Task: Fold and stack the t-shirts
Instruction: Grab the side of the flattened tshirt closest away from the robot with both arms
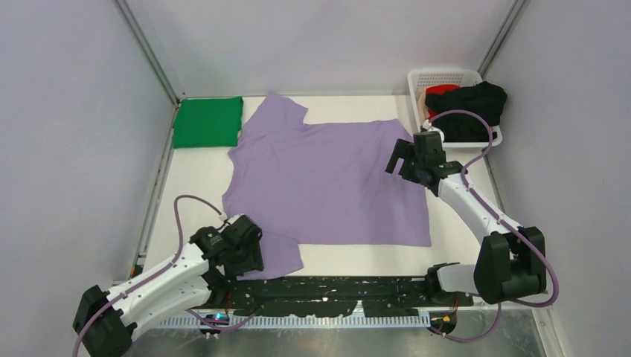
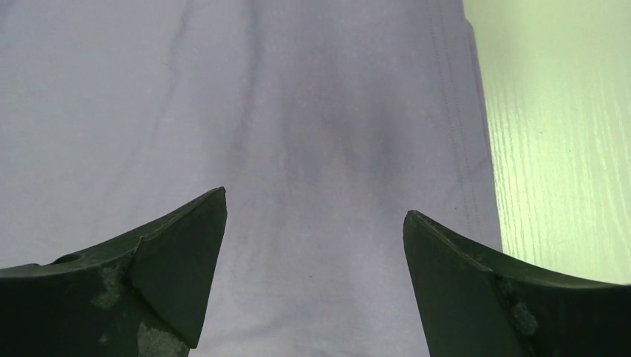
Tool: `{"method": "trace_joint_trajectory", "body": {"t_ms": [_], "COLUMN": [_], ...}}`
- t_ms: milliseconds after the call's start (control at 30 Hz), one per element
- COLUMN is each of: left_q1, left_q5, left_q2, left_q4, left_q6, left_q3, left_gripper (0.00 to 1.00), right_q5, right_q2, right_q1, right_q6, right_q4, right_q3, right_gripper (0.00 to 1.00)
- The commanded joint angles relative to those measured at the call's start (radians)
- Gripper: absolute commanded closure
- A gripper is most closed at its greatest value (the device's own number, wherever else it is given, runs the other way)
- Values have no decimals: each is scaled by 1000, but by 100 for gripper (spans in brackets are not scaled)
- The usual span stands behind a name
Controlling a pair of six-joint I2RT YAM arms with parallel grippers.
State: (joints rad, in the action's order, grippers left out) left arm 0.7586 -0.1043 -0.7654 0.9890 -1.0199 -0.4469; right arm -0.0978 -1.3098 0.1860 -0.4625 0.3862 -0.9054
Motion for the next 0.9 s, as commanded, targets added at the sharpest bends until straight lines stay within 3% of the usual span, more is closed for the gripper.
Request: {"method": "trace_joint_trajectory", "body": {"t_ms": [0,167,367,500,567,867], "left_q1": [11,12,12,12,11,11], "left_q5": [9,9,3,-21,-34,35], "left_q2": [-33,-96,-162,-167,-161,-132], "left_q4": [-20,-101,-142,-130,-115,-82], "left_q6": [-47,-49,-70,-72,-72,-12], "left_q3": [20,28,37,18,-2,-74], "left_gripper": [40,40,54,90,100,100], "right_q5": [-28,-21,-23,-32,-51,-135], "right_q2": [37,52,79,113,138,376], "right_q1": [-17,-28,-40,-40,-42,-46], "right_q6": [-14,-16,-24,-36,-45,-148], "right_q4": [-20,-20,-21,-18,3,290], "right_q3": [33,61,85,111,127,215], "right_gripper": [4,4,4,4,4,4]}}
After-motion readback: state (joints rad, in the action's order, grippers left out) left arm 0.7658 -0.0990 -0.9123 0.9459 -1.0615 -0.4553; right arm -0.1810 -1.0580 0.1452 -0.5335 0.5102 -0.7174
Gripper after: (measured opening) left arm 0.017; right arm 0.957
